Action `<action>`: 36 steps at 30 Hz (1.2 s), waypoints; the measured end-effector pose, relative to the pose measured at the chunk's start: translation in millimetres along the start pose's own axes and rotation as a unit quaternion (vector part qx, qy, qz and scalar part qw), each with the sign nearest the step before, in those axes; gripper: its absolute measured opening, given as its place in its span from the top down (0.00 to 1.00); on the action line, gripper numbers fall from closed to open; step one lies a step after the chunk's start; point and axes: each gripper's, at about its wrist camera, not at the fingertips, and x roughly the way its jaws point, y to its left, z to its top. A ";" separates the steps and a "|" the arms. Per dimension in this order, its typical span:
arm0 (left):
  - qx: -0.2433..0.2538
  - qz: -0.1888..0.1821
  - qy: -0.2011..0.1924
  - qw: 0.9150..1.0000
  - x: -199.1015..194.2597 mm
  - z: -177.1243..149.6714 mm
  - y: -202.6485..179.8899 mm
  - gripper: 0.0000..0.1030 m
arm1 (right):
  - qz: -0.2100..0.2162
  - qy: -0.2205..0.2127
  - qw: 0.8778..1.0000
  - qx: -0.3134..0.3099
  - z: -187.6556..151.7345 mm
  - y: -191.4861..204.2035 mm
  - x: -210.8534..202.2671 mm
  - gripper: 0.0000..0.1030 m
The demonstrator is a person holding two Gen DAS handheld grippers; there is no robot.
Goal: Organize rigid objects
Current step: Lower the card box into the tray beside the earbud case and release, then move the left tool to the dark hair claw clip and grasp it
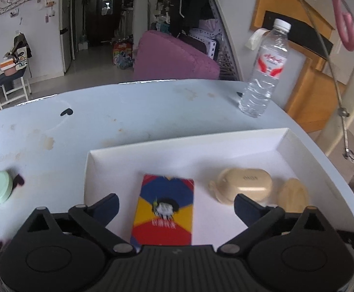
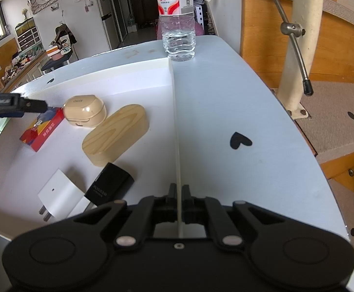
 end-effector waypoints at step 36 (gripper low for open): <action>-0.074 0.146 -0.089 0.983 -124.1 -91.5 64.7 0.00 | -0.001 0.001 1.000 -0.001 0.6 -0.4 0.3 0.96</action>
